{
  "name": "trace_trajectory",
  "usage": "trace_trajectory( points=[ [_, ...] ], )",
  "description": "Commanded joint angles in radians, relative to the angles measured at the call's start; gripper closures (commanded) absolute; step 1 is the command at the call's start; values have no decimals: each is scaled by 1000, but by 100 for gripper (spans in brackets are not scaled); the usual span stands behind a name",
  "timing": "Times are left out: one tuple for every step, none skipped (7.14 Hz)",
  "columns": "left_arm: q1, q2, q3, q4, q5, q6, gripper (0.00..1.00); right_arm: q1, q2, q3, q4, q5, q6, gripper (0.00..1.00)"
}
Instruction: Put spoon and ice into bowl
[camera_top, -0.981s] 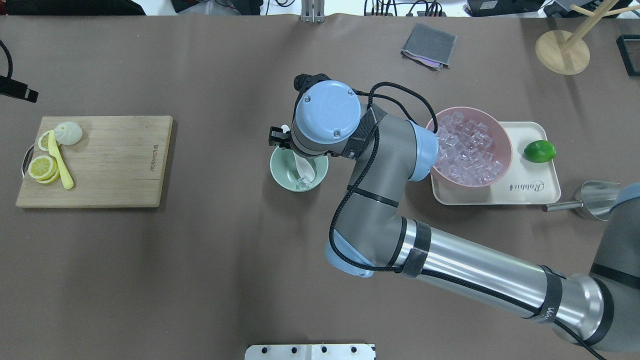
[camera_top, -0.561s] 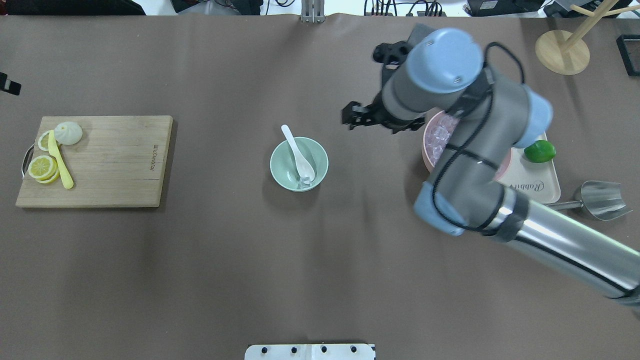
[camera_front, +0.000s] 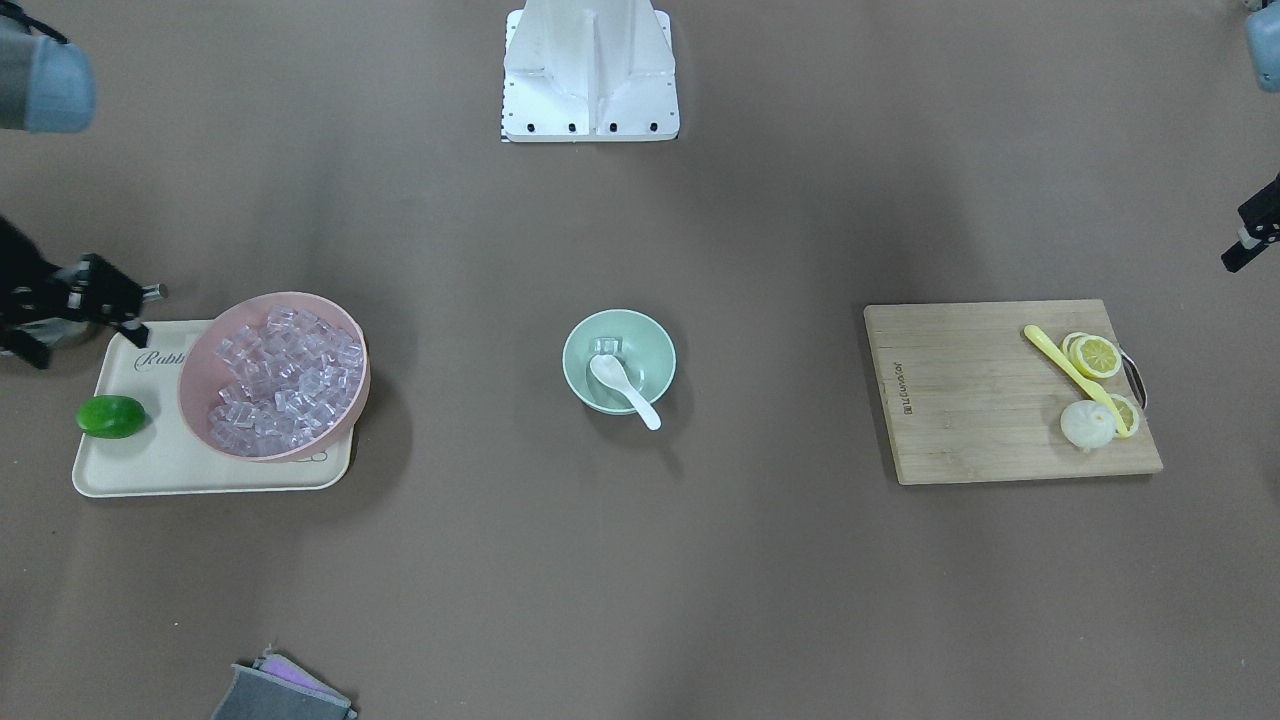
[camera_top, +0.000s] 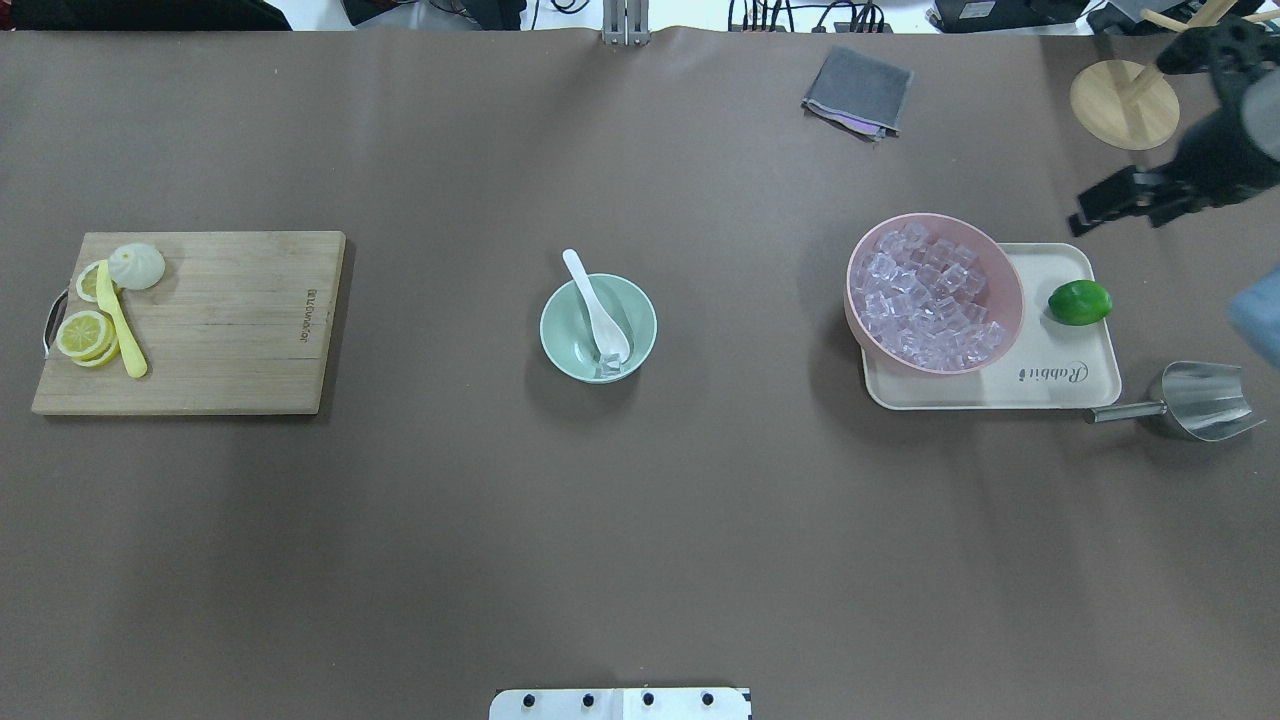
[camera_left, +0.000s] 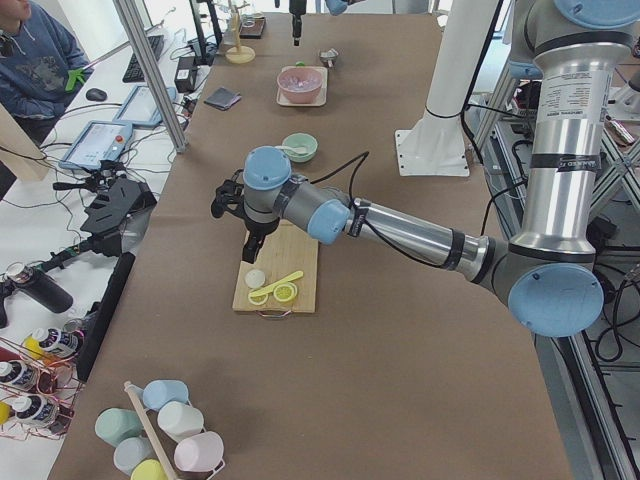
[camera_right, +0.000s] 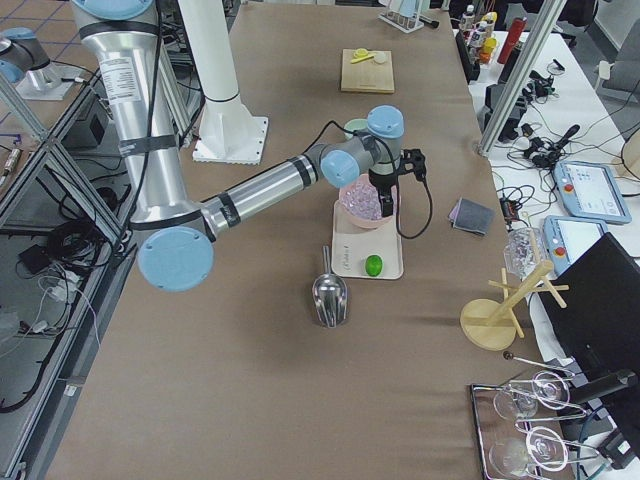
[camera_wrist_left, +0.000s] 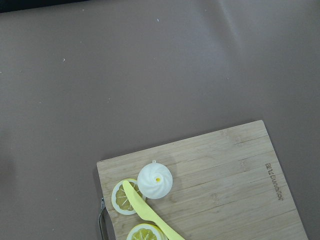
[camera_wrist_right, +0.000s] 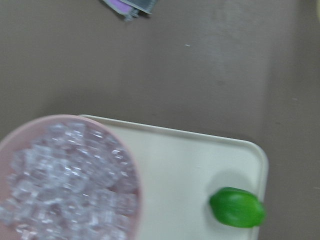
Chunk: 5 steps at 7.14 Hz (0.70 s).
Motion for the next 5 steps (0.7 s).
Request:
trace_trajectory(
  points=[
    [-29, 96, -2, -1, -9, 95, 2, 197, -102, -145, 5, 32, -387, 0],
    [-47, 155, -38, 4, 13, 124, 2, 254, -102, -214, 7, 31, -486, 0],
    [-55, 207, -31, 4, 13, 123, 2, 277, -104, -228, 8, 28, -513, 0],
    [-90, 200, -13, -1, 13, 135, 2, 296, -133, -223, 13, 28, -518, 0],
    [-128, 212, -14, 1, 1, 132, 2, 302, -151, -224, 13, 23, -542, 0]
  ],
)
